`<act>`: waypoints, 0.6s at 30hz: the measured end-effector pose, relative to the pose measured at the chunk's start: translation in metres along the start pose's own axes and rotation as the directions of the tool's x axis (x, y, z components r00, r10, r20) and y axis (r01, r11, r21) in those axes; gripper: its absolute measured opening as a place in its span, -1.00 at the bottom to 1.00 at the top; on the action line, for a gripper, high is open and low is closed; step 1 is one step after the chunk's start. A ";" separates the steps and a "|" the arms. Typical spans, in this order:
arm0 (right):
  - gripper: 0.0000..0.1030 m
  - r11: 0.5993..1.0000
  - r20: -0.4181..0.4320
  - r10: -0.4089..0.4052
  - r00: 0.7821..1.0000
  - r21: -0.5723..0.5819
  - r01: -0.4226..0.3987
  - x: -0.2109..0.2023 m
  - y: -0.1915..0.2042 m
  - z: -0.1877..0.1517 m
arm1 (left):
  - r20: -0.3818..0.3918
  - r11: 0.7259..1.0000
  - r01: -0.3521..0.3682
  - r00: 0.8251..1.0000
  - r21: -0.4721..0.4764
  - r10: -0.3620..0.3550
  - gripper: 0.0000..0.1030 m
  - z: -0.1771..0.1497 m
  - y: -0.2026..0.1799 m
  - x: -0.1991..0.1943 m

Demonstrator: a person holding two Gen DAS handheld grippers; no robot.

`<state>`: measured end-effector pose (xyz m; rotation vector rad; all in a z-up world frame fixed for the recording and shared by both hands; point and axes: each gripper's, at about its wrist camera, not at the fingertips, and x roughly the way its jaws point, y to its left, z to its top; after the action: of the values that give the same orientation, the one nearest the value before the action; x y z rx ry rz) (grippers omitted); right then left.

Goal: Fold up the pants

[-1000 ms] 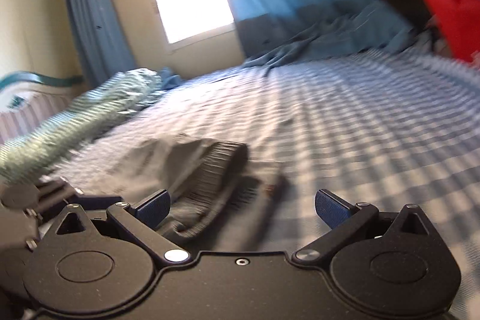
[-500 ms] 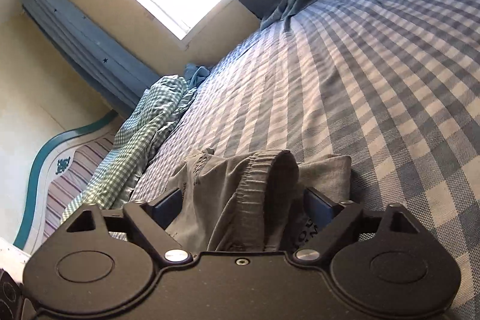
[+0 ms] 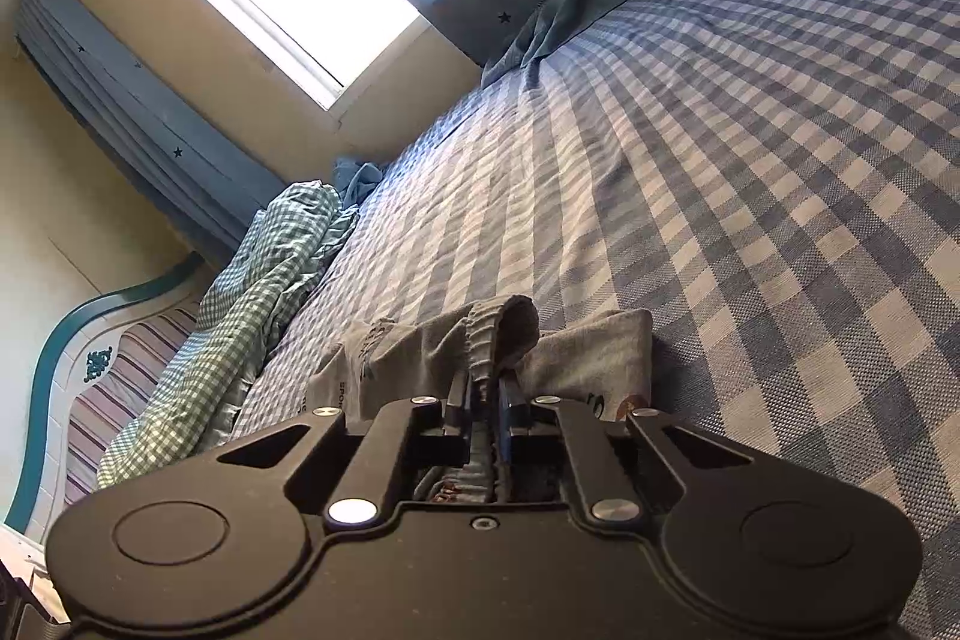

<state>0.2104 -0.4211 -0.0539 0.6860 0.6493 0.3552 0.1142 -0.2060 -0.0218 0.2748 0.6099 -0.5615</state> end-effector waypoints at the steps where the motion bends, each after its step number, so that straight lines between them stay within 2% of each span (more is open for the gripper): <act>1: -0.85 1.000 0.006 0.000 1.000 0.001 0.000 -0.002 0.001 0.001 | 0.003 1.000 0.000 1.000 -0.003 0.000 -0.80 0.000 0.000 -0.001; 6: -0.86 1.000 0.054 0.008 0.999 -0.017 -0.007 -0.024 0.008 0.009 | 0.042 0.999 0.033 0.999 -0.029 -0.032 -0.81 0.006 0.000 -0.014; 9: -0.86 0.998 0.076 -0.016 0.997 -0.063 0.021 -0.037 0.014 0.013 | 0.060 0.999 0.050 0.997 -0.003 -0.050 -0.81 0.010 -0.007 -0.018; 14: -0.84 0.994 0.057 -0.073 0.996 -0.072 0.077 -0.039 0.007 0.009 | 0.005 0.998 0.059 0.998 0.027 -0.059 -0.80 0.001 -0.017 -0.003; 17: -0.69 0.986 0.034 -0.123 0.992 -0.107 0.126 -0.036 0.004 -0.004 | -0.027 0.997 0.075 0.997 -0.015 -0.075 -0.70 -0.008 -0.012 0.002; 18: -0.59 0.982 0.034 -0.142 0.989 -0.121 0.145 -0.035 0.005 -0.007 | -0.023 0.996 0.078 0.997 -0.036 -0.079 -0.52 -0.010 -0.010 -0.001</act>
<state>0.1792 -0.4323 -0.0395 0.5218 0.6435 0.2506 0.1035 -0.2096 -0.0301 0.2259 0.6559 -0.6230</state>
